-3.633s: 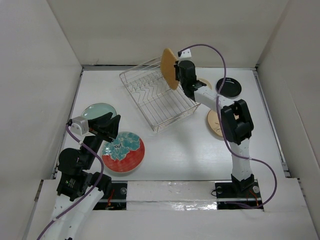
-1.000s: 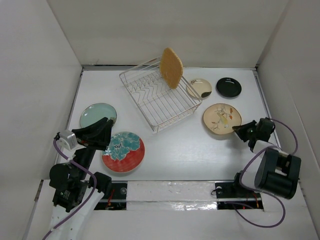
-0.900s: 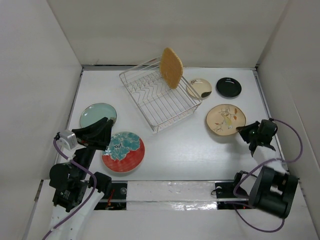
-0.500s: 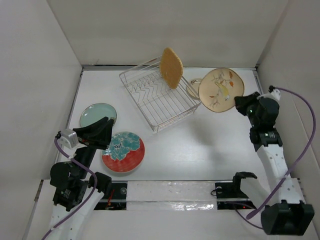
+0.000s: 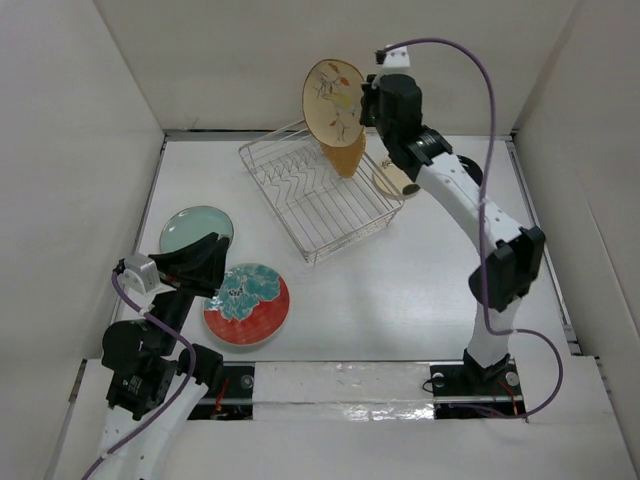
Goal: Load the plates into the dish rack
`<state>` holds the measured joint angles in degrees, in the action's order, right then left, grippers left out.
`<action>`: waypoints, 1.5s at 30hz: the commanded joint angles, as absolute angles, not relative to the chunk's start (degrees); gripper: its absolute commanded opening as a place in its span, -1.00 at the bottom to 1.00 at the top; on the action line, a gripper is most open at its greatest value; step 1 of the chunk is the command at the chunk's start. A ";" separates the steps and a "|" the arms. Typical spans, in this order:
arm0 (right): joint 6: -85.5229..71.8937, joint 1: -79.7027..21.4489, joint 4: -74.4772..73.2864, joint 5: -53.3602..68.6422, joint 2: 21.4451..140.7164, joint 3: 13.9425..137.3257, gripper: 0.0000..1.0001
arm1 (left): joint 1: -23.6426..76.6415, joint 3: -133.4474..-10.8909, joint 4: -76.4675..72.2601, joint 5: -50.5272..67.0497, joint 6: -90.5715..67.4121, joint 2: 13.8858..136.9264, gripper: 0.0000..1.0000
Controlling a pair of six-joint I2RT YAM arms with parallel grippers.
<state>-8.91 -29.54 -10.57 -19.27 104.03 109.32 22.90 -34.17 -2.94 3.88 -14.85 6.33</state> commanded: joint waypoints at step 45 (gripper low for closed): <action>8.97 -38.58 13.89 -42.63 121.65 106.79 -0.15 | 23.29 -34.45 -4.75 4.57 -13.98 9.40 -0.46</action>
